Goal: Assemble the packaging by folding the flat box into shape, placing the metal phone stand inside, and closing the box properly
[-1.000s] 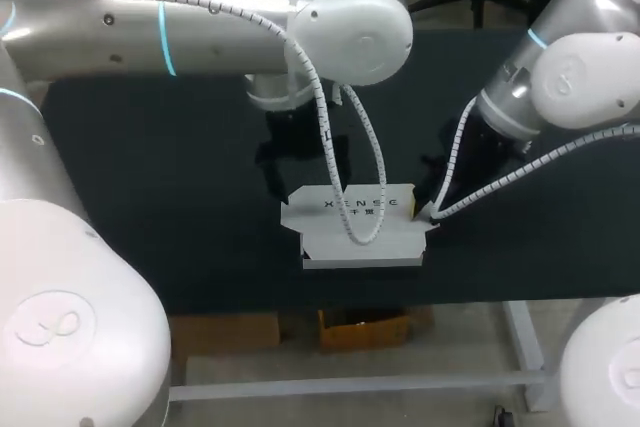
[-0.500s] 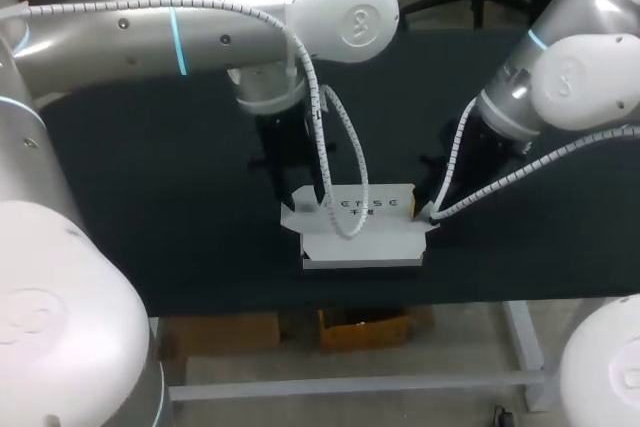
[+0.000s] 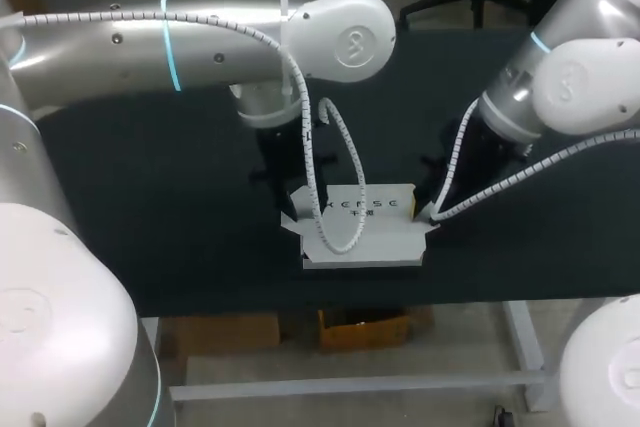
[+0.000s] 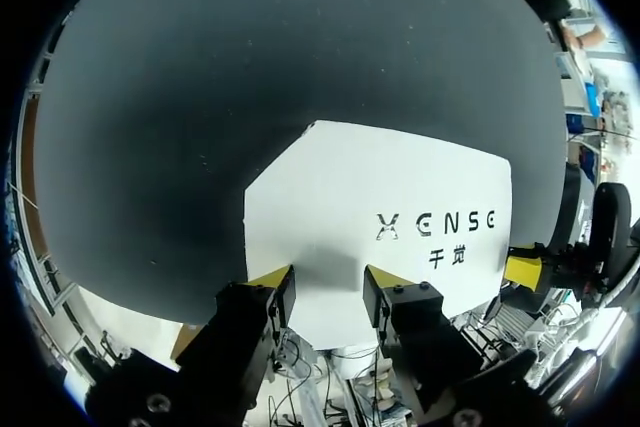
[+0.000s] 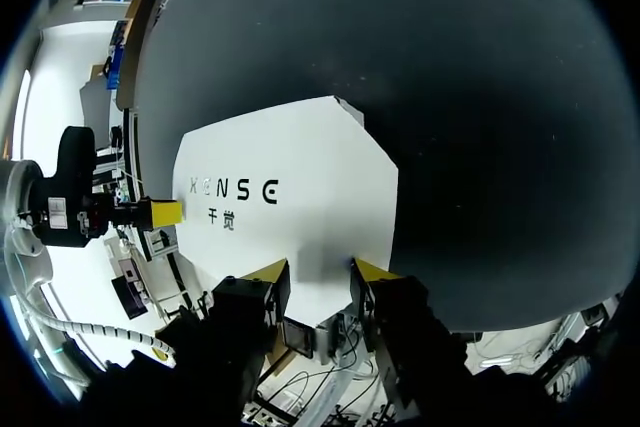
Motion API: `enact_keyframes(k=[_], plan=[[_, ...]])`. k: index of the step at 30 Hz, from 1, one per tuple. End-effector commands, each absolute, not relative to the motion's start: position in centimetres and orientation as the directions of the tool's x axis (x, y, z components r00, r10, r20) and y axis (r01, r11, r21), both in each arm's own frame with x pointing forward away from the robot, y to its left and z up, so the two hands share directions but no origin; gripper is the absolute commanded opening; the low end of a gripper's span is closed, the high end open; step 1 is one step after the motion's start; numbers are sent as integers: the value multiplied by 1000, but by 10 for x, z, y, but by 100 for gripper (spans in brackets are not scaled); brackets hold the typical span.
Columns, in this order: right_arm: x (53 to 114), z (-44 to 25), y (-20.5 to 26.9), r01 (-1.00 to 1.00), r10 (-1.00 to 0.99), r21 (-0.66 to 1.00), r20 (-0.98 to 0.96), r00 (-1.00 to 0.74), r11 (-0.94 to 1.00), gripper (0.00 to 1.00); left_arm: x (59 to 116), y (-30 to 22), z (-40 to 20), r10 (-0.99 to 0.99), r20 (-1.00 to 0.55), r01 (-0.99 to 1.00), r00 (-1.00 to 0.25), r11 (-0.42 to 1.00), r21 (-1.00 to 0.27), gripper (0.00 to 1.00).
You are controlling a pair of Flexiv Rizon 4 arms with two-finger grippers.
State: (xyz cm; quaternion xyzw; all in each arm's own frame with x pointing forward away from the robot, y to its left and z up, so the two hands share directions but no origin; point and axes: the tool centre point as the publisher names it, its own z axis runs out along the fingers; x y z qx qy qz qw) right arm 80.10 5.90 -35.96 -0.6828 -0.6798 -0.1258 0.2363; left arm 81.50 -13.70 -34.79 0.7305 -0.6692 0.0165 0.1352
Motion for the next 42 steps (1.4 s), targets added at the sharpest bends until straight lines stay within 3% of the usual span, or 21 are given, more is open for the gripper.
enact_keyframes(k=[1,37,42], plan=[[797,-360,58,989,869,-142,493,46,29,37,808,-138,-351,-973,205,-986,104,-74,148,45],[797,-373,58,995,867,-99,495,66,-20,37,788,-143,-360,-973,218,-997,73,-63,50,46],[799,-370,57,995,863,-97,500,74,-29,38,788,-144,-361,-973,216,-996,82,-70,62,43]])
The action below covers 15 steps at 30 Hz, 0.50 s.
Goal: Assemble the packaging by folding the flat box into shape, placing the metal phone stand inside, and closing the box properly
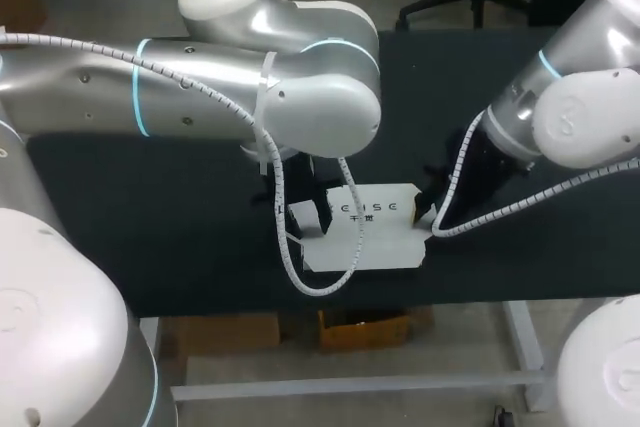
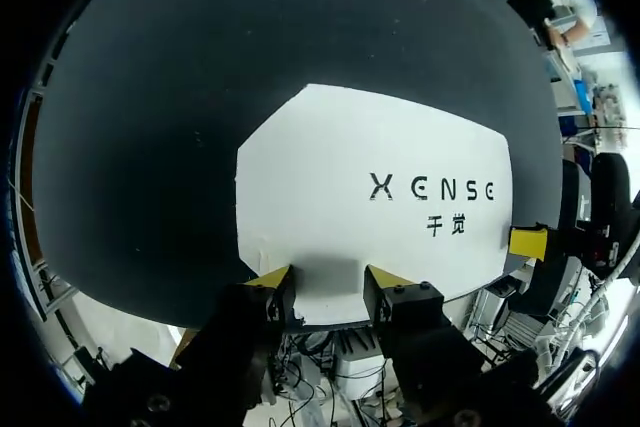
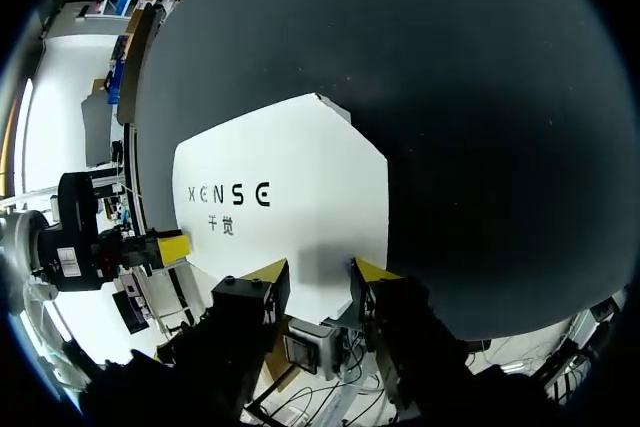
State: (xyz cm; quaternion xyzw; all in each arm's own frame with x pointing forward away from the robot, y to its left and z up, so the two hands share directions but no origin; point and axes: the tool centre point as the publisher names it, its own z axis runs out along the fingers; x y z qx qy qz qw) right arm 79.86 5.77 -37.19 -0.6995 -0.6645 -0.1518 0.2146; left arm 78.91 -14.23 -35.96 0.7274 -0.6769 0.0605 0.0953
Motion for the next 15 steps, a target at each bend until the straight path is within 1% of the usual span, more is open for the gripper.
enact_keyframes(k=[1,13,15], plan=[[799,-369,57,995,862,-97,502,75,-30,38,789,-144,-361,-973,216,-995,84,-72,65,43],[801,-366,57,995,856,-95,511,76,-32,38,790,-143,-362,-974,207,-994,96,-82,75,48],[801,-366,57,995,856,-95,511,76,-32,37,790,-143,-362,-974,207,-994,96,-82,75,47]])
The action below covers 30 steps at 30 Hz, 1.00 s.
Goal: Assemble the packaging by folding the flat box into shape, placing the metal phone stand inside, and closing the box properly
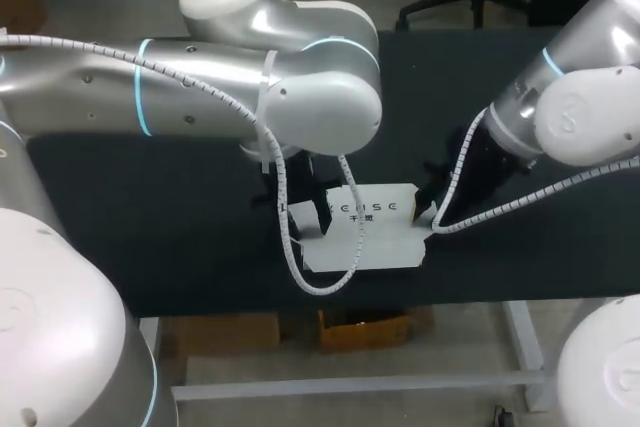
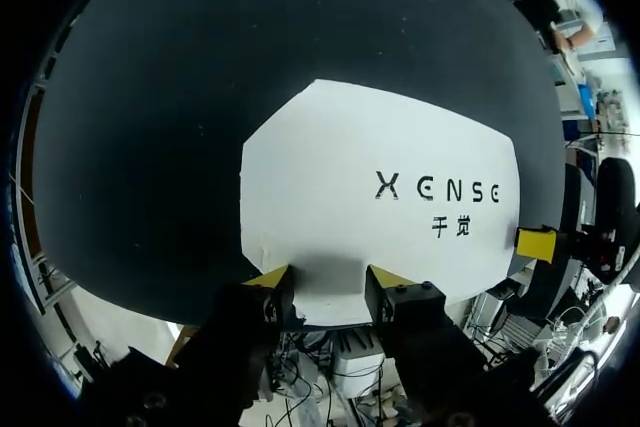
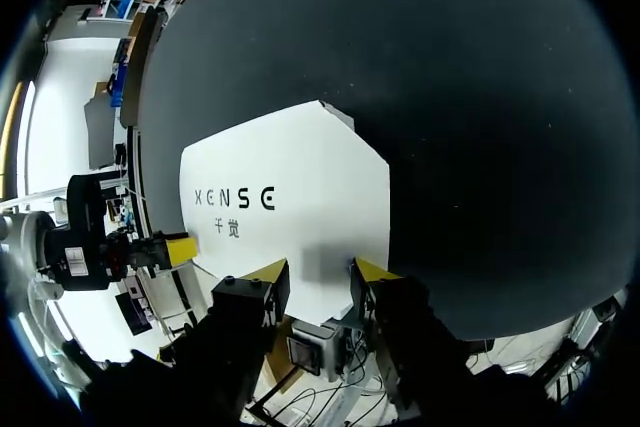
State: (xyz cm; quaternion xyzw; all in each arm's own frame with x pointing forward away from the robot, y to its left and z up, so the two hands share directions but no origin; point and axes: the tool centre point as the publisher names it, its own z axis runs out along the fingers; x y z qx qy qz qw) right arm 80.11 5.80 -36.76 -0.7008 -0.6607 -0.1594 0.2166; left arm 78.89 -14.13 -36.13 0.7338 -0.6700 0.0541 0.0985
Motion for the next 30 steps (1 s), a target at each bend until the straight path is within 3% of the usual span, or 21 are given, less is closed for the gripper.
enact_keyframes(k=[1,11,15,25,30], plan=[[801,-366,57,995,856,-95,511,76,-32,37,790,-143,-362,-974,207,-994,96,-82,75,47],[801,-366,57,995,856,-95,511,76,-32,40,790,-143,-362,-974,207,-994,96,-82,75,49],[801,-366,57,995,856,-95,511,76,-32,36,790,-143,-362,-974,207,-994,96,-82,75,47],[801,-366,57,995,856,-95,511,76,-32,40,790,-143,-362,-974,207,-994,96,-82,75,44],[801,-366,57,995,856,-95,511,76,-32,39,790,-144,-363,-974,204,-993,101,-87,76,35]])
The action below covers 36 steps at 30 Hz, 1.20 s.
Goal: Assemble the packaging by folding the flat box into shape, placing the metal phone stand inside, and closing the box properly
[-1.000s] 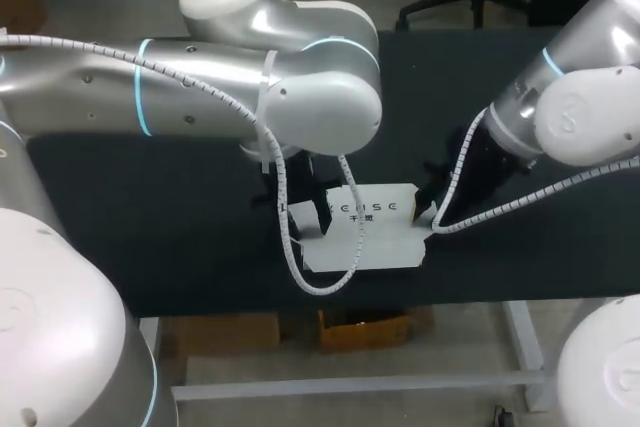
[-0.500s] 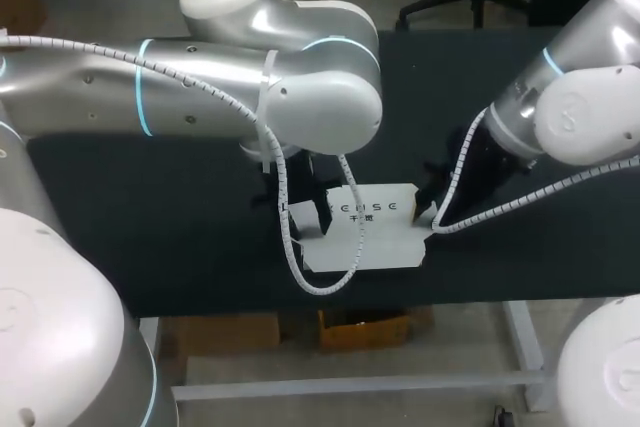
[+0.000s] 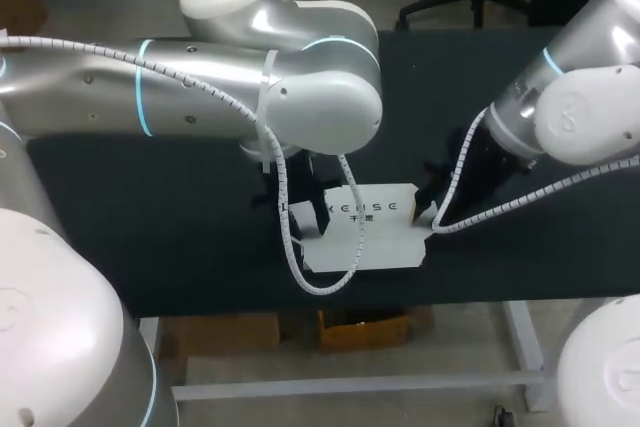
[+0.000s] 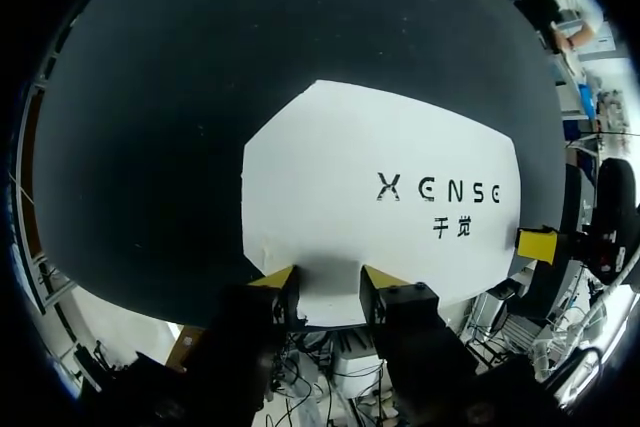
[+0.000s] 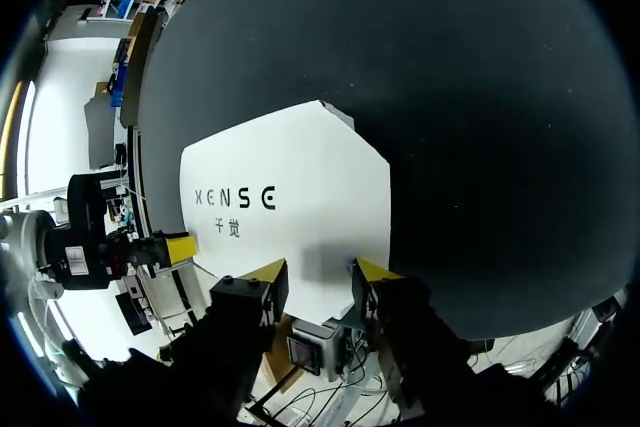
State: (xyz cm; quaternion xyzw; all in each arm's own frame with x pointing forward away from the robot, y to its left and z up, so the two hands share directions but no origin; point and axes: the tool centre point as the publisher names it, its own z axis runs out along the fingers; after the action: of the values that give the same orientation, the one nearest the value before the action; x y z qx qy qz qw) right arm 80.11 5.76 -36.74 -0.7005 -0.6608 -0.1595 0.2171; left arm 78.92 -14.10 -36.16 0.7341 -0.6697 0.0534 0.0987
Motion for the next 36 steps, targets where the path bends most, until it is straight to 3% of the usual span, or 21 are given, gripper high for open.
enact_keyframes(k=[1,9,19,29,36], plan=[[801,-366,57,995,856,-95,511,76,-32,39,790,-144,-363,-973,205,-993,102,-88,75,35],[802,-365,56,995,855,-89,513,76,-35,44,789,-142,-362,-972,212,-994,100,-90,56,45],[805,-364,57,996,853,-77,517,70,-35,43,792,-136,-362,-972,218,-996,91,-89,19,37],[807,-369,60,997,850,-67,522,66,-36,44,794,-130,-364,-971,226,-996,76,-83,-23,47],[808,-373,59,997,845,-63,530,72,-46,44,796,-129,-365,-968,241,-996,64,-76,-43,46]])
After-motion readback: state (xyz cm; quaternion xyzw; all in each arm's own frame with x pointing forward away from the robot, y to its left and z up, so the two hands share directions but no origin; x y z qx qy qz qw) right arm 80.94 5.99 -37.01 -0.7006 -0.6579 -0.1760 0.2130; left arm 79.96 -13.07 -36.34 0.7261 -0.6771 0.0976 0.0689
